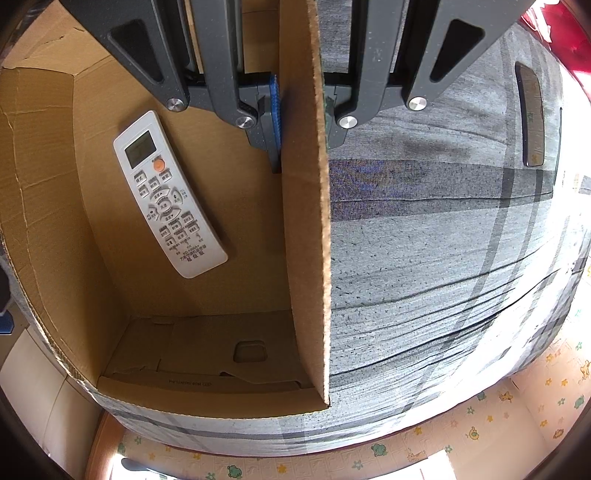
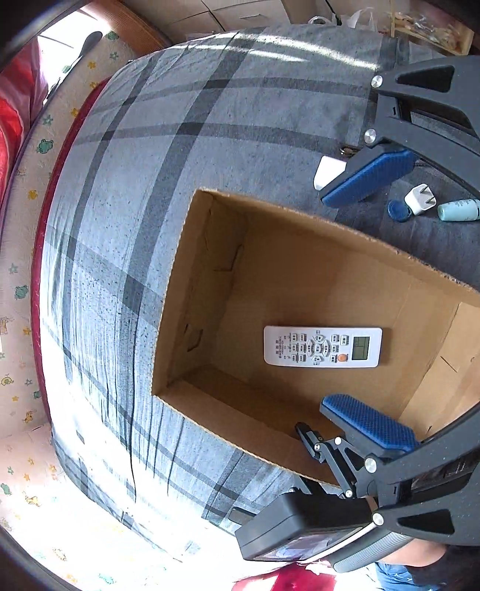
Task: Organize rigid objects
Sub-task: 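Withdraw the right tool from the box toward the keychain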
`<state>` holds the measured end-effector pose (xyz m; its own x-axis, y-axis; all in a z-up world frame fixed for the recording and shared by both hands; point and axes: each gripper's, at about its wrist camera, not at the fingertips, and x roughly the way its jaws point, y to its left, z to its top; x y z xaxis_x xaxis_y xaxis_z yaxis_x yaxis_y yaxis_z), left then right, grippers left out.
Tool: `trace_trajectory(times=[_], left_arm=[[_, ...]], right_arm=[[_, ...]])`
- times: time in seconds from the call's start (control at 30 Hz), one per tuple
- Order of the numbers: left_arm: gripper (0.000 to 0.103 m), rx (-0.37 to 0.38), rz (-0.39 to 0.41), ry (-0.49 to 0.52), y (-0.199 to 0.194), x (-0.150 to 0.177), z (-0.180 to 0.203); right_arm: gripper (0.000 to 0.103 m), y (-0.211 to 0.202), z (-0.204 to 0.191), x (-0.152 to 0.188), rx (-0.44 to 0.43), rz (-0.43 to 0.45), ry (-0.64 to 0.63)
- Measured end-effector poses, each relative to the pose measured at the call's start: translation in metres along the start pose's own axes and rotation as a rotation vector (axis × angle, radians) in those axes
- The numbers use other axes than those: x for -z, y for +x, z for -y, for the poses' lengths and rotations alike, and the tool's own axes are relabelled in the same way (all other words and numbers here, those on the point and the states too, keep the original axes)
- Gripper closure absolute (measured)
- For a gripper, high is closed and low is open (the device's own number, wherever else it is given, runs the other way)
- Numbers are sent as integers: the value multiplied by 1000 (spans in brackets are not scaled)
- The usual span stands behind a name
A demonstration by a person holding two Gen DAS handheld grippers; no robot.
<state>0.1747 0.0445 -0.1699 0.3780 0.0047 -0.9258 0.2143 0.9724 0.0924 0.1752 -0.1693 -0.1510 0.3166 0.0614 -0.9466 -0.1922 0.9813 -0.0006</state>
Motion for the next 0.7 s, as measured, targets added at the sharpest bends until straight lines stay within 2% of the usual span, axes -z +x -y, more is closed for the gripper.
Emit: trace_trajectory(times=[0.33,0.7], left_arm=[[89,-6,-2,3,0,-1,2],[89,-11,-3,6,3,0,4]], right_arm=[[0,-24,43,12,33,30,56],[0,-29,93,30,85,24,135]])
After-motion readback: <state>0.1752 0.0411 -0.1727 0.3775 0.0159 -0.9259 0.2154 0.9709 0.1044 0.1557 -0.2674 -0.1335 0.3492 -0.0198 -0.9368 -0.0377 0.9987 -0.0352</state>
